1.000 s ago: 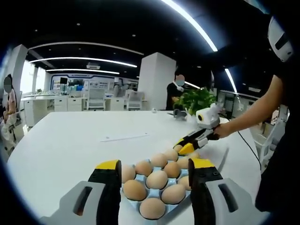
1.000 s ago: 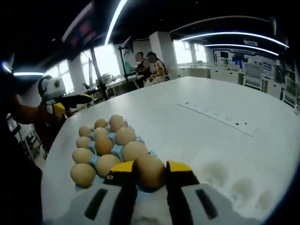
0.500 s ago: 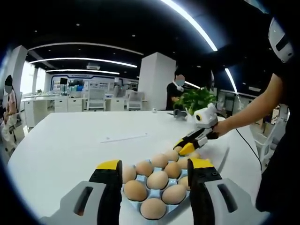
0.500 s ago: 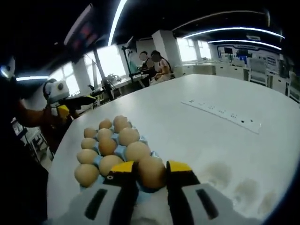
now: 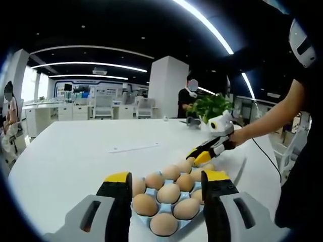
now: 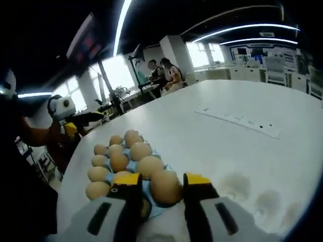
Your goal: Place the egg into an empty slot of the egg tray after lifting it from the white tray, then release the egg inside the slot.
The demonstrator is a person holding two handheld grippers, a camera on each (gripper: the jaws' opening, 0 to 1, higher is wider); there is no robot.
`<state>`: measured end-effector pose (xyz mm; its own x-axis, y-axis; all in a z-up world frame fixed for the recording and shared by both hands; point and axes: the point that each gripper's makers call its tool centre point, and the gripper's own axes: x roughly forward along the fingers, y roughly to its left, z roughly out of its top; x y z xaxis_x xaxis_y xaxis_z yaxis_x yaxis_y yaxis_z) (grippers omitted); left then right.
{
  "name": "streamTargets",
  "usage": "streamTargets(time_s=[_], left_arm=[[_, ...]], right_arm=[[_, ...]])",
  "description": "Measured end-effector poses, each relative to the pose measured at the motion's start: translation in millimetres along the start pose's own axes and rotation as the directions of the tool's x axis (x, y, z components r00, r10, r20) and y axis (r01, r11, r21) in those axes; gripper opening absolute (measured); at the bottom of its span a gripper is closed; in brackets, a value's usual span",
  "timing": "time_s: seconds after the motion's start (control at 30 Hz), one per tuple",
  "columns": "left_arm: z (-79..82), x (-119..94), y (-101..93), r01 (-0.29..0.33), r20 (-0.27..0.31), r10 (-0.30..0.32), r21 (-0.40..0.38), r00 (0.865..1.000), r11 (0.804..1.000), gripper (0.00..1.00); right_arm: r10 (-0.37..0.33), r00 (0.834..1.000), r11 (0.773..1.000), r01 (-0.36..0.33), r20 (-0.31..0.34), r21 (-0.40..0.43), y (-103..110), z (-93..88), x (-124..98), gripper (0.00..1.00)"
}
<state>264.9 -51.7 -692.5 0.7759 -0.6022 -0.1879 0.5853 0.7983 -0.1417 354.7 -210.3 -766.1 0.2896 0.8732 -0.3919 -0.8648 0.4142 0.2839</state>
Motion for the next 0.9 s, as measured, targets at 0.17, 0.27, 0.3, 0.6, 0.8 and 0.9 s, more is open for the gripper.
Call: streamTargets(time_s=[0.17,0.27,0.3,0.6,0.8,0.9], left_arm=[[-1.8,1.0,-0.2,0.003,-0.007,-0.003,-0.002,1.000,1.000,0.57],[-2.8,2.4,-2.2,0.010,-0.010,-0.010,-0.010,1.000,1.000,0.58],[-3.0,2.8,-2.8,0.012,-0.011,-0.012,-0.011,1.000,1.000,0.58],[-3.8,5.4,-13.7,0.066,-0.018,-0.067,-0.055,0.998,0.996,0.97],[-9.4,5.5,-32.9,0.157,-0.055,-0.161,-0.077,0.985,0.985,1.00],[-8.0,5.1,-38.3,0.164,-0.059,-0.168,-0.057,0.984,0.985,1.00]], right_arm=[[0.012,0.997,0.999,-0.010,0.071,-0.034,6.0,12.7,-12.2,0.59],[0.039,0.993,0.999,-0.038,0.114,-0.012,13.2,20.3,-17.5,0.83],[0.044,0.991,0.999,-0.042,0.127,-0.017,15.5,22.1,-18.6,0.92],[0.097,0.989,0.995,-0.095,0.108,-0.018,31.4,19.7,-29.0,1.00],[0.130,0.985,0.991,-0.128,0.116,-0.032,47.2,24.9,-40.6,1.00],[0.150,0.982,0.988,-0.145,0.116,-0.048,60.5,28.0,-48.5,1.00]])
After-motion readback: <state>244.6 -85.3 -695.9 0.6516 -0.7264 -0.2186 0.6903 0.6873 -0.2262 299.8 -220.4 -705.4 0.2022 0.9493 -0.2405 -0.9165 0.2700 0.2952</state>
